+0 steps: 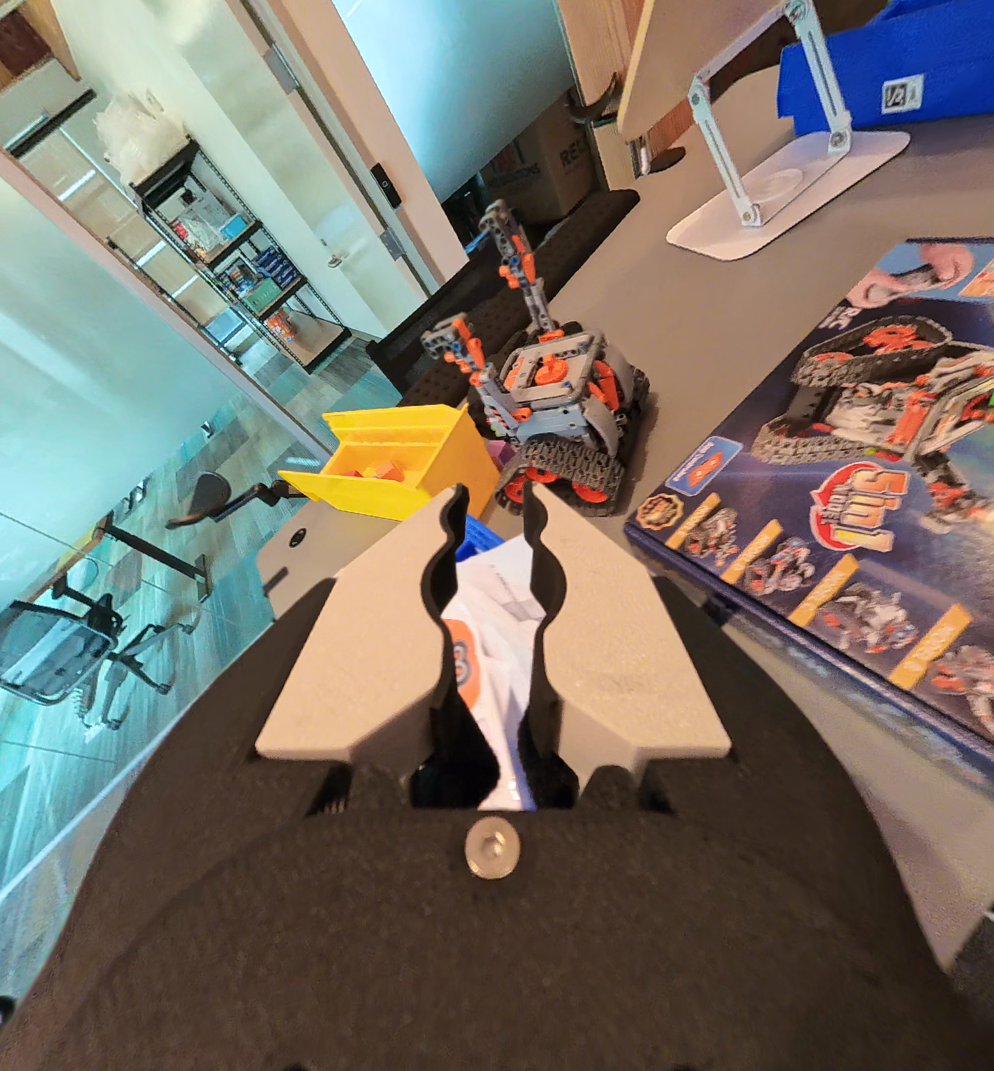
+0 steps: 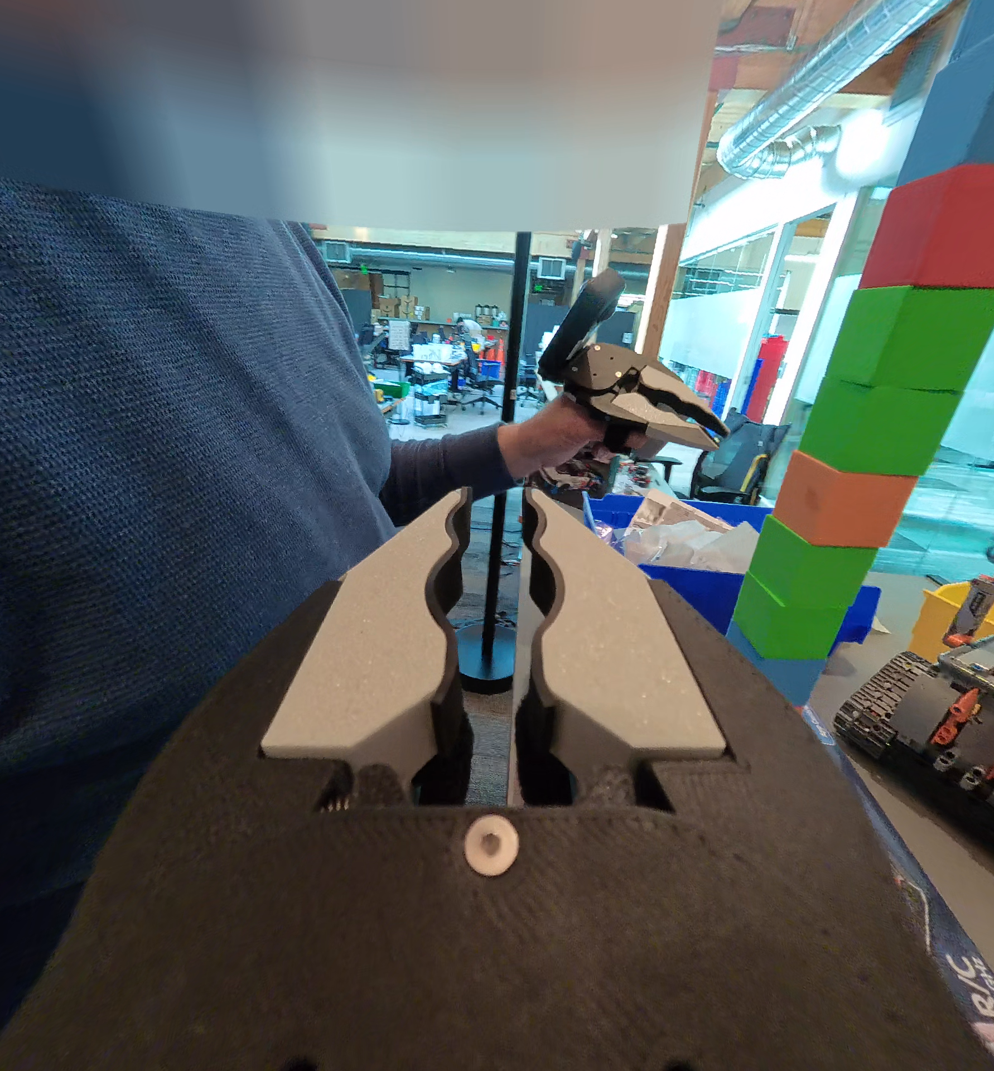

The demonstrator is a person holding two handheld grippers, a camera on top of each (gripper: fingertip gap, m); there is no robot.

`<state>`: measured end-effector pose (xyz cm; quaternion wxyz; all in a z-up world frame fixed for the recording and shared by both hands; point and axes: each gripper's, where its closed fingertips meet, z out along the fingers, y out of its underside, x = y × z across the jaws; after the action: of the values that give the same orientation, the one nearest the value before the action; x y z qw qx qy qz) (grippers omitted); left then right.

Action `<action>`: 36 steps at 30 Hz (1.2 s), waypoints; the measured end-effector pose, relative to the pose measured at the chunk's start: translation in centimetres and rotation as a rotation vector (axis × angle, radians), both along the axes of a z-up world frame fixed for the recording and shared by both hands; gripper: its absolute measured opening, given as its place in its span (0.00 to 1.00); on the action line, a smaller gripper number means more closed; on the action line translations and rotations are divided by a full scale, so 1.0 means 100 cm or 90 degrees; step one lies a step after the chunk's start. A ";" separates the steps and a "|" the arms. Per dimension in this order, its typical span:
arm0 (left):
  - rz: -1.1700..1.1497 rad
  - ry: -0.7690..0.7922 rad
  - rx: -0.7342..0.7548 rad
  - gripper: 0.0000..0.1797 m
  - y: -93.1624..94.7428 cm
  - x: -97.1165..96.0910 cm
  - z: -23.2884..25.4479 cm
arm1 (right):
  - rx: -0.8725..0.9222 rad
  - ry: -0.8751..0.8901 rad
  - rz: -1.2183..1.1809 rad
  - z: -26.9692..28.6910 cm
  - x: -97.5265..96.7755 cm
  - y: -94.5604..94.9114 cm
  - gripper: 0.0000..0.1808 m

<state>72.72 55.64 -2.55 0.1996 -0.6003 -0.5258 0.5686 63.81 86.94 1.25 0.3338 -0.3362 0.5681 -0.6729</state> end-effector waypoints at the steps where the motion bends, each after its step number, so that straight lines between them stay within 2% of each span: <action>1: -0.007 -0.010 -0.009 0.10 -0.008 0.000 0.004 | 0.001 0.003 -0.014 0.000 0.004 -0.004 0.09; 7: -0.069 -0.073 -0.057 0.10 -0.067 -0.017 0.023 | 0.012 -0.001 -0.100 -0.001 0.033 -0.025 0.09; 13: -0.134 -0.166 -0.027 0.17 -0.145 -0.078 0.005 | 0.028 -0.002 -0.188 -0.004 0.060 -0.037 0.08; 19: -0.183 -0.330 0.032 0.22 -0.219 -0.166 -0.052 | 0.055 -0.005 -0.272 -0.008 0.075 -0.036 0.09; 24: -0.150 -0.474 0.042 0.26 -0.285 -0.223 -0.112 | 0.061 -0.013 -0.334 -0.008 0.078 -0.032 0.08; 27: -0.126 -0.564 0.042 0.26 -0.320 -0.240 -0.144 | 0.072 -0.017 -0.367 -0.012 0.077 -0.030 0.08; 30: -0.138 -0.611 0.094 0.25 -0.327 -0.256 -0.165 | 0.078 -0.030 -0.393 -0.014 0.075 -0.027 0.08; 36: -0.124 -0.752 0.093 0.22 -0.343 -0.255 -0.202 | 0.081 -0.044 -0.429 -0.020 0.069 -0.025 0.08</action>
<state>47.24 21.39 -22.77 -0.0341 -0.8446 -0.5282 0.0805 70.74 84.43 -0.72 0.1323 -0.0849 0.6763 -0.7196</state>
